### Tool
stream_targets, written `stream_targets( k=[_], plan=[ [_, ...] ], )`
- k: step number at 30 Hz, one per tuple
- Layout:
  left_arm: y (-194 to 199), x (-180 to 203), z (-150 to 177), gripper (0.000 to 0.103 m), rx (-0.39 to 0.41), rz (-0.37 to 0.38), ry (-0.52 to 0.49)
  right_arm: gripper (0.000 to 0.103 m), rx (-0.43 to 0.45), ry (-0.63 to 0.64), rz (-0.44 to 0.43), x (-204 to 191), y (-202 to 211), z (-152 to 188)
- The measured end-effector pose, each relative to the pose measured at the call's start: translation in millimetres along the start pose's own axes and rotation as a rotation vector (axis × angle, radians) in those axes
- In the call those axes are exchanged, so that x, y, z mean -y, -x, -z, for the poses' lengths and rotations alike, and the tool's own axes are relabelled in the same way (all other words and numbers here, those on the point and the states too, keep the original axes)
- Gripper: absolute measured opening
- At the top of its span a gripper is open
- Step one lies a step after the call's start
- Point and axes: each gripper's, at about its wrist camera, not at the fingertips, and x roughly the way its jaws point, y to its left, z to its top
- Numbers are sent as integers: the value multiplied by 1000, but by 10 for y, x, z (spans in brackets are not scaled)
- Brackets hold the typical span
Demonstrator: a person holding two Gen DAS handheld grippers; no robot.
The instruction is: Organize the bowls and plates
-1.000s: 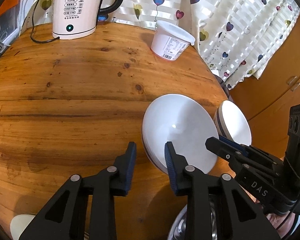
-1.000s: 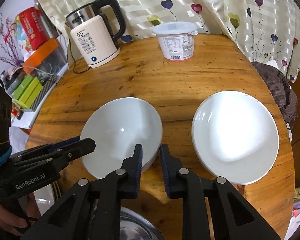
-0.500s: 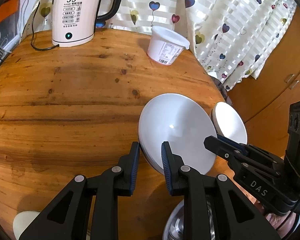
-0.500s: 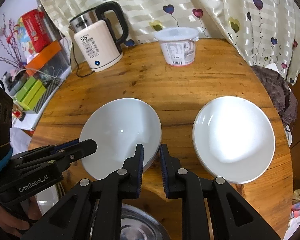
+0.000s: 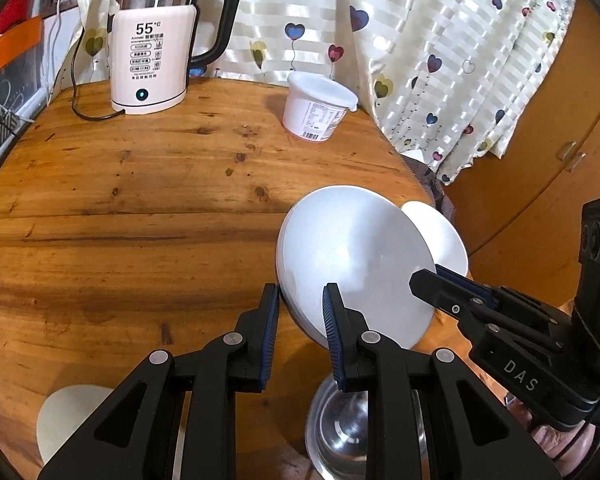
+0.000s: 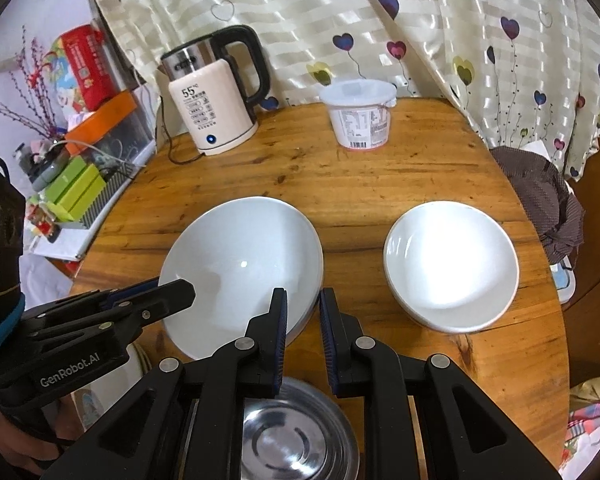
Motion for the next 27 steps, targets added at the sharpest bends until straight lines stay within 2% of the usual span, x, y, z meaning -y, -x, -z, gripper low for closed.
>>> stream_targets(
  k=[11, 27],
  plan=[
    [253, 142, 183, 23, 12, 10, -27, 16, 26, 0, 11, -78, 331, 198],
    [416, 328, 559, 24, -20, 8, -54, 16, 13, -20, 13, -88, 607, 612]
  ],
)
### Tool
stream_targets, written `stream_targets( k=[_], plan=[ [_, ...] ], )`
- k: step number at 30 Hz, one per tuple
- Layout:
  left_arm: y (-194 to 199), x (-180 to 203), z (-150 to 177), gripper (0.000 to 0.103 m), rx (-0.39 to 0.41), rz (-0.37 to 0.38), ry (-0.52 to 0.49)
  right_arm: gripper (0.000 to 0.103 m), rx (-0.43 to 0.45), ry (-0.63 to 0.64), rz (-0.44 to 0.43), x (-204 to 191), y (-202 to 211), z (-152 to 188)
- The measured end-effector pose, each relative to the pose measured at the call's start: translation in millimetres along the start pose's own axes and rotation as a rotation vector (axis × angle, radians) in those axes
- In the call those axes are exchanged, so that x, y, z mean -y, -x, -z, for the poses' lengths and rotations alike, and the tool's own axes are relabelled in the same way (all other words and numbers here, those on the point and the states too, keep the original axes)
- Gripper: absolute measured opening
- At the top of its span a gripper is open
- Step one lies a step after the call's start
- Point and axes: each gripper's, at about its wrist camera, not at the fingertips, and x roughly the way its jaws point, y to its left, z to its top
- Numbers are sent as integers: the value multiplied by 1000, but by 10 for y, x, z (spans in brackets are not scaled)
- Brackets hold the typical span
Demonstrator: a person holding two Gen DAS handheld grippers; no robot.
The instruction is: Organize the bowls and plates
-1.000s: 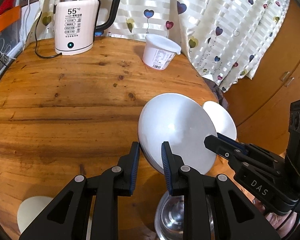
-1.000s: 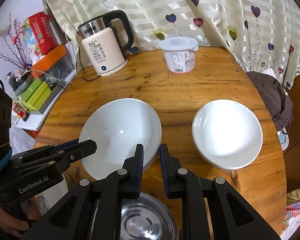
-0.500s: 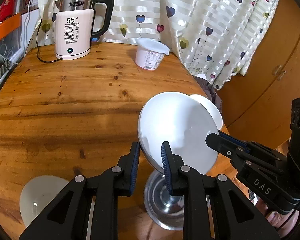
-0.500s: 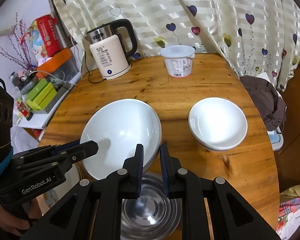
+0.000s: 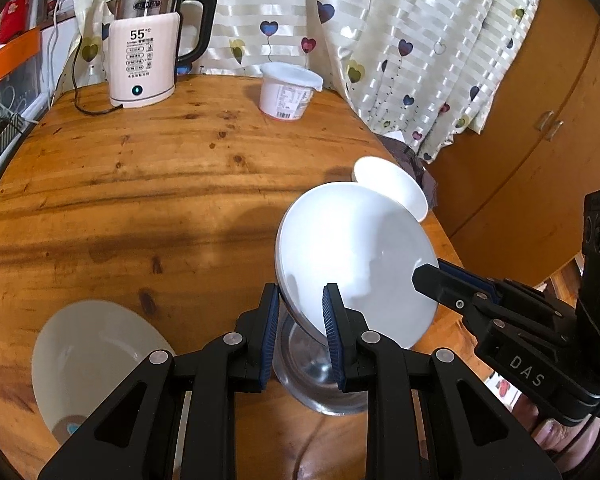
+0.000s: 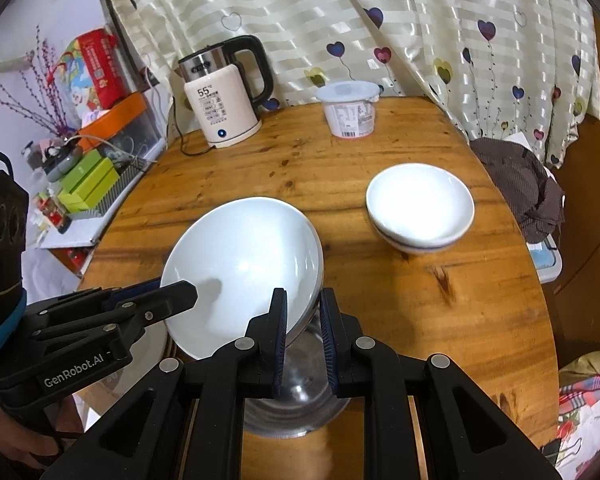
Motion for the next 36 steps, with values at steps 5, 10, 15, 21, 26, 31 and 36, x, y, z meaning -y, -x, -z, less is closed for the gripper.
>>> stream_targets(
  k=[5, 10, 15, 21, 26, 31, 36],
  plan=[
    [-57, 32, 111, 24, -27, 1, 3, 16, -23, -10, 3, 37, -14, 118],
    [-119, 45, 190, 23, -52, 1, 5, 16, -46, -21, 5, 78, -61, 200],
    [-204, 22, 240, 23, -81, -2, 14, 16, -66, -20, 9, 92, -113, 248],
    [-264, 7, 287, 23, -103, -5, 16, 16, -88, -18, 14, 99, -171, 290],
    [-316, 6, 311, 23, -122, -7, 18, 16, -106, -18, 18, 110, -213, 320],
    [-364, -6, 333, 24, -142, -10, 19, 16, -122, -16, 21, 115, -251, 342],
    [-364, -5, 344, 24, -142, -13, 15, 17, -135, -13, 20, 121, -276, 359]
  ],
)
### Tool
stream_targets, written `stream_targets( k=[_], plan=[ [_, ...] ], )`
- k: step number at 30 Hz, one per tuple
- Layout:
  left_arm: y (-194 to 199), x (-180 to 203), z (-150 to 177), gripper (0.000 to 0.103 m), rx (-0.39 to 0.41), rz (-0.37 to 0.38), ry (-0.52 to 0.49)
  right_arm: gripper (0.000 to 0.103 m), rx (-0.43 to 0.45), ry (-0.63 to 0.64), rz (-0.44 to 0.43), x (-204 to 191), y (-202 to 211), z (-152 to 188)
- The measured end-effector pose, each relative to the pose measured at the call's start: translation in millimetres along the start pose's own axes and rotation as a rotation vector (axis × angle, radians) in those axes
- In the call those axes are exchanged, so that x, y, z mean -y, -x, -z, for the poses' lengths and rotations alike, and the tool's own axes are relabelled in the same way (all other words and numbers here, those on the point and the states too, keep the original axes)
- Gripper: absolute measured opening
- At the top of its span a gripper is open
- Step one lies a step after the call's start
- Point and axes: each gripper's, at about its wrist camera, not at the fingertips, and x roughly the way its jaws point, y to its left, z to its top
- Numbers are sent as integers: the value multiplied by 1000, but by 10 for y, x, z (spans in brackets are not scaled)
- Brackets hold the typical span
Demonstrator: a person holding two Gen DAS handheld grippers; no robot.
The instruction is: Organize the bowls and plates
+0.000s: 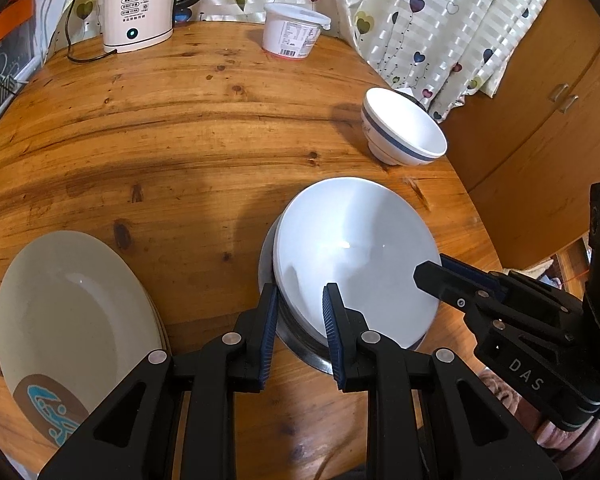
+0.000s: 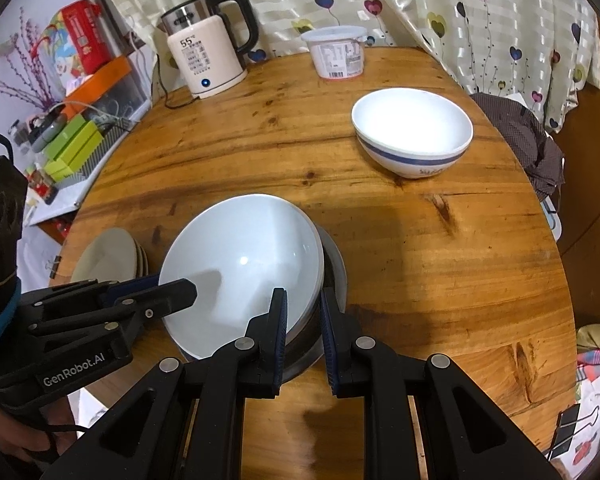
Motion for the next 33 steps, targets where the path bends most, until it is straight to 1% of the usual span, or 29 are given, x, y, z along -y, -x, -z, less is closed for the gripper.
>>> stream_targets(
  k=[10, 13, 24, 33],
  plan=[
    [8, 16, 14, 24, 8, -9, -11, 19, 0, 8, 4, -14, -12, 4],
    [9, 18, 14, 25, 9, -6, -9, 19, 5, 11, 5, -14, -5, 6],
    [155, -41, -21, 26, 62, -11, 5, 19, 58, 32, 13, -45, 155, -32],
    [266, 22, -31, 26, 100, -1, -16, 21, 89, 48, 13, -93, 259, -60]
  ],
)
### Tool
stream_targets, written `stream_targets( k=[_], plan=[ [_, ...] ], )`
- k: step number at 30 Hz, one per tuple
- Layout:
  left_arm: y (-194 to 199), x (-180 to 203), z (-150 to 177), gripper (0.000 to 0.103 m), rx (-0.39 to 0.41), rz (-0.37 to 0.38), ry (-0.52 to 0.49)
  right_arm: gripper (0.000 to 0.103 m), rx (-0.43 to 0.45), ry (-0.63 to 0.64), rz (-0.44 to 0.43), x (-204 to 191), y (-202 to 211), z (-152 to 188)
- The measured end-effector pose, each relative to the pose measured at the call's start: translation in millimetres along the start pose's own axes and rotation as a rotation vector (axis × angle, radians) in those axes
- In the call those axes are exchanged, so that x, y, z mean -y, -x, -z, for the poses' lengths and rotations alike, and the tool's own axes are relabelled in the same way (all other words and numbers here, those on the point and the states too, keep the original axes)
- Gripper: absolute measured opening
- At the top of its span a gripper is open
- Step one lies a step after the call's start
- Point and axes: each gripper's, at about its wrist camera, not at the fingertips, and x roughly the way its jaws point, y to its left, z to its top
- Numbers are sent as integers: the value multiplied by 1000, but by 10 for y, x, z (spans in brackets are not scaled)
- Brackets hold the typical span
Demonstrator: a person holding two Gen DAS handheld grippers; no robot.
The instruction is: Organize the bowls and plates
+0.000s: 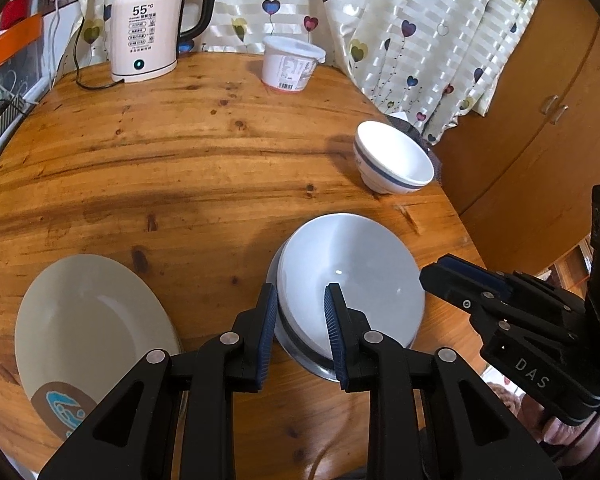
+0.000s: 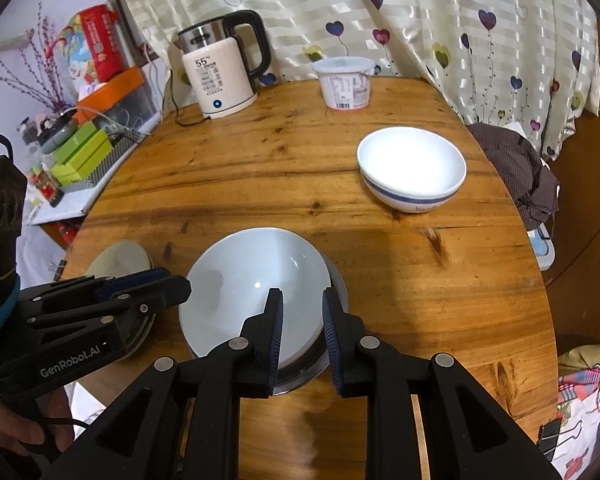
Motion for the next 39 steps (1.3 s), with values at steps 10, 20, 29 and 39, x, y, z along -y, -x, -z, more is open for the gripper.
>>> stream_targets(
  k=[10, 20, 29, 39],
  plan=[
    [59, -17, -19, 26, 29, 7, 0, 24, 34, 34, 1, -85, 85, -41],
    [86, 4, -63, 26, 47, 14, -10, 27, 49, 46, -3, -117, 105, -97],
    [37, 8, -101, 26, 39, 18, -15, 28, 47, 44, -3, -116, 103, -98],
    [-34, 26, -180, 26, 27, 20, -24, 28, 43, 29, -1, -27, 31, -148]
  ],
)
